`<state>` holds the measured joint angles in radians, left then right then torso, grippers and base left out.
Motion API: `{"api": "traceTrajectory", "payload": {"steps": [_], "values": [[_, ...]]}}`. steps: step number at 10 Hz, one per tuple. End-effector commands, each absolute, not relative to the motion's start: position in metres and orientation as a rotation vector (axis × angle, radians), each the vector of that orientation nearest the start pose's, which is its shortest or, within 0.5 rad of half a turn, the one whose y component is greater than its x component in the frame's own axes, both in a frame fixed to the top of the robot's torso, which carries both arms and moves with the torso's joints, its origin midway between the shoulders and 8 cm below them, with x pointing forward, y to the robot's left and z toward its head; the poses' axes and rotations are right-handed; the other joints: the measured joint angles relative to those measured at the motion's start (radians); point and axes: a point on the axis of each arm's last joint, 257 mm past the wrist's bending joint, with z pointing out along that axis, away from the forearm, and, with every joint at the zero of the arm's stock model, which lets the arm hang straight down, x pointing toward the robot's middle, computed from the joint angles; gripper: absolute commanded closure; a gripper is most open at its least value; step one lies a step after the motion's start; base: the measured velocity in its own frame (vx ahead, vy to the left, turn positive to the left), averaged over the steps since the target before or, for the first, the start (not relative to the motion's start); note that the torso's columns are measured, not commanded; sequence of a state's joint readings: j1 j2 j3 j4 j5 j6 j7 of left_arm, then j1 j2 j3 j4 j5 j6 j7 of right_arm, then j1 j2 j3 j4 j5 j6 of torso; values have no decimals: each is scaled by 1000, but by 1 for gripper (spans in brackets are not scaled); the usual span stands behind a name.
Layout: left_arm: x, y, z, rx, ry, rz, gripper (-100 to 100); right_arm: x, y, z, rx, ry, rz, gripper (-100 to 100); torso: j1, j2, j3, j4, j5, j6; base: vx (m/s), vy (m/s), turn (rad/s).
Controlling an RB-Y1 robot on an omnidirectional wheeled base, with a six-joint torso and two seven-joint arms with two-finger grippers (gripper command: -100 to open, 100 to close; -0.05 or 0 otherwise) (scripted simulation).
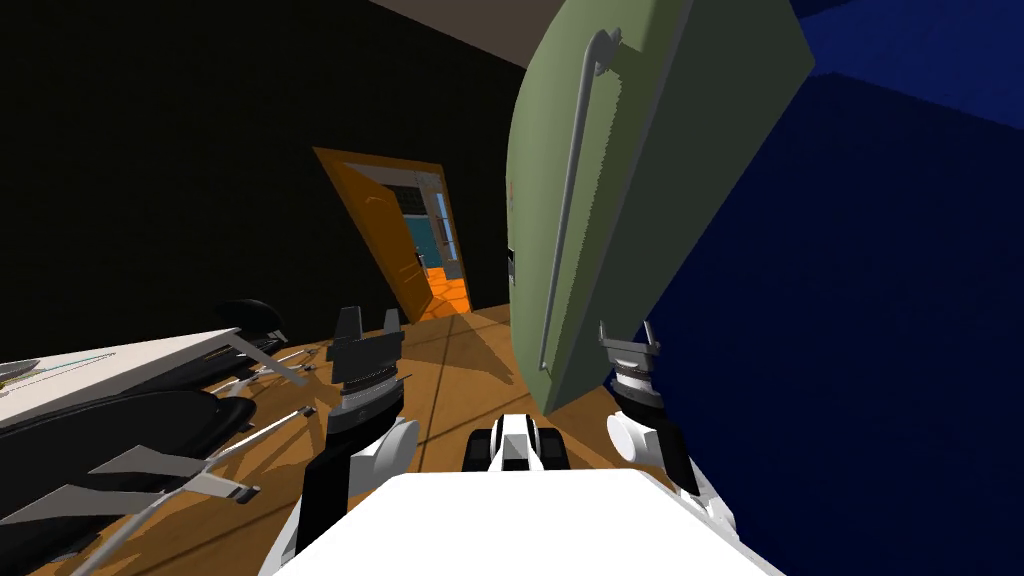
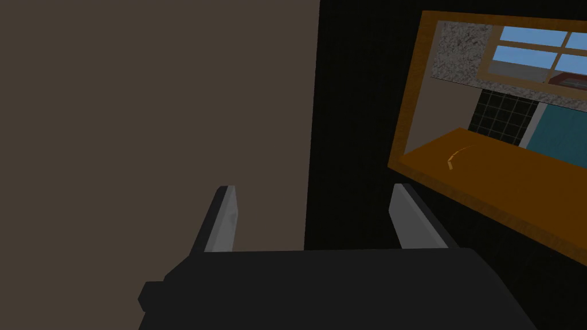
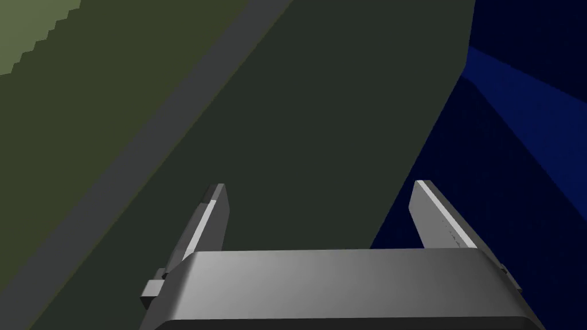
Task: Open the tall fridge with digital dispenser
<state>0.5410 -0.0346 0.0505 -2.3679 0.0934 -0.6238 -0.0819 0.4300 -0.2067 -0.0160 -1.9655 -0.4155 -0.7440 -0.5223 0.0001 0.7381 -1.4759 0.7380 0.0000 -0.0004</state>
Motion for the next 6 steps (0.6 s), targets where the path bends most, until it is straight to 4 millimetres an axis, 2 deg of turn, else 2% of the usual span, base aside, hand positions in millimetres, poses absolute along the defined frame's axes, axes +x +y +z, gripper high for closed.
{"api": "traceTrajectory", "payload": {"steps": [1, 4, 5, 6], "values": [[293, 306, 72, -560, 424, -1245, 0, 360, -362, -49, 1041, 176, 2035, -100, 0, 0, 0, 0, 0, 1, -30, -3, 242], [293, 306, 72, -560, 424, -1245, 0, 363, -371, -53, 1086, 86, 2121, -100, 0, 0, 0, 0, 0, 0, -27, -3, 168], [293, 306, 72, -560, 424, -1245, 0, 363, -371, -53, 1089, 80, 2131, -100, 0, 0, 0, 0, 0, 1, -12, -1, -17], [292, 306, 72, -560, 424, -1245, 0, 366, -380, -59, 1119, 15, 2173, -100, 0, -1, 0, 0, 0, 1, -24, 3, 203]]}}
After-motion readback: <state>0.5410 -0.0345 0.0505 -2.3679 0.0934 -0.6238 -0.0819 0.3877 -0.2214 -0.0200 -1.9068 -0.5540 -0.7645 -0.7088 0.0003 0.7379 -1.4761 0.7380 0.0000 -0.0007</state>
